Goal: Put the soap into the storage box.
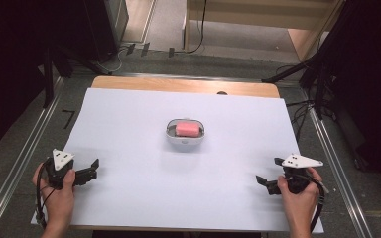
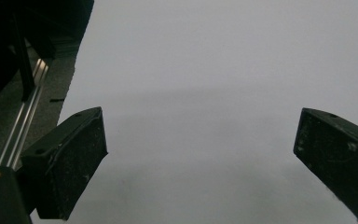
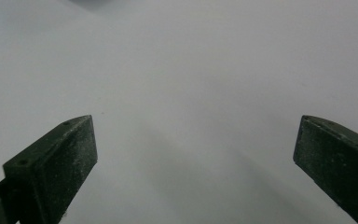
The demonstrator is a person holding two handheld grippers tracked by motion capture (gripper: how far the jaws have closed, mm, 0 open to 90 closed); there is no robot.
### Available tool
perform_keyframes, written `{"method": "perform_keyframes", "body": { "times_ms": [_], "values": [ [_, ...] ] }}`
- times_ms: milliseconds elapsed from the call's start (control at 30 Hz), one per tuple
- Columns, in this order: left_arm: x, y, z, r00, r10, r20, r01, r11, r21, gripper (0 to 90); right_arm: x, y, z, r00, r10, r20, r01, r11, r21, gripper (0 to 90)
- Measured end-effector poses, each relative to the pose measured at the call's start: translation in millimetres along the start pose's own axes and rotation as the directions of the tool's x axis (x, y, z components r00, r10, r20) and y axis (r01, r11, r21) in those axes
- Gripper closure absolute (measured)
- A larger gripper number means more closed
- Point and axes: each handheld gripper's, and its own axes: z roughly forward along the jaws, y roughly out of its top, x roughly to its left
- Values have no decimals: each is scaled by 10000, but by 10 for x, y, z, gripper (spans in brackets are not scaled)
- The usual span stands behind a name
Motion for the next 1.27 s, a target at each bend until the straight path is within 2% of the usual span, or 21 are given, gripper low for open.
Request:
{"method": "perform_keyframes", "body": {
  "times_ms": [500, 600, 667, 767, 933, 1033, 1133, 1200, 1267],
  "values": [
    [-6, -2, -2, 10000, 43, -42, -43, 10000, -20, 30, 3, -448, -372, 9947, 698, 752, -669, 9969, -403, 0],
    [-8, -3, -3, 10000, 50, -42, -51, 10000, -26, 30, 19, -496, -441, 9931, 776, 882, -699, 9937, -875, 0],
    [-5, -3, -5, 10000, 51, -34, -52, 10000, -33, 30, 23, -521, -449, 9922, 876, 884, -798, 9929, -885, 0],
    [6, -4, -7, 10000, 12, 23, -12, 10000, -60, 30, 37, -549, -463, 9882, 923, 1222, -775, 9897, -1203, 0],
    [9, -3, -10, 10000, 23, 31, -23, 10000, -29, 30, 12, -589, -493, 9876, 1175, 1038, -1000, 9819, -1606, 1],
    [9, -3, -11, 10000, 20, 17, -20, 10000, -40, 33, 23, -603, -510, 9844, 1218, 1267, -970, 9777, -1863, 5],
    [9, -3, -10, 10000, 22, 18, -22, 10000, -35, 34, 42, -593, -491, 9834, 1105, 1441, -866, 9829, -1625, 41],
    [10, -2, -10, 10000, 21, 20, -21, 10000, -27, 34, 55, -595, -491, 9838, 1014, 1477, -764, 9831, -1662, 129],
    [8, -2, -6, 10000, -1, 21, 1, 10000, -23, 34, 61, -601, -501, 9835, 957, 1535, -672, 9812, -1810, 149]
  ]
}}
